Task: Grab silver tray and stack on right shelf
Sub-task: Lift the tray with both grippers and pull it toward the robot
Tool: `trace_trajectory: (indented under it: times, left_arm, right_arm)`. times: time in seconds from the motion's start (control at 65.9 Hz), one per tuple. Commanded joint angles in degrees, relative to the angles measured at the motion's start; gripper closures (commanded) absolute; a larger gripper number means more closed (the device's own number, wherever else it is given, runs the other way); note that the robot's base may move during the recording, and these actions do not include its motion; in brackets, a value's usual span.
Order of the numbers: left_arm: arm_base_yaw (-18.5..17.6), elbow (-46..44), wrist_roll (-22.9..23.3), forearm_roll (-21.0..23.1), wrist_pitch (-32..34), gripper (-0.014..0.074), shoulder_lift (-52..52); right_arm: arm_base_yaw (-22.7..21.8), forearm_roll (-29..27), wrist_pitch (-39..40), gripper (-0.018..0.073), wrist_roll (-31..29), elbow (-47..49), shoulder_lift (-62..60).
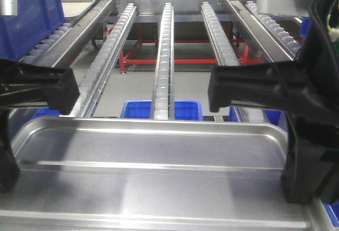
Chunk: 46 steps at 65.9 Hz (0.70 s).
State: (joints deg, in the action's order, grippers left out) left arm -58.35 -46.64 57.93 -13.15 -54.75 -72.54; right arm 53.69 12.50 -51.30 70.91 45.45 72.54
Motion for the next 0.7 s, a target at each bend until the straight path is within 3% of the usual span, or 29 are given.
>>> trace_trajectory:
  times: [0.0, 0.683]
  left_arm:
    - [-0.44, -1.23, -0.18, -1.38, 0.01, 0.0697, 1.58]
    - [-0.44, -1.23, -0.18, -1.38, -1.16, 0.0697, 1.58]
  right_arm:
    - [-0.08, 1.88, 0.48, 0.0508, 0.38, 1.2, -1.78]
    - [-0.08, 1.88, 0.48, 0.0508, 0.38, 1.2, -1.78]
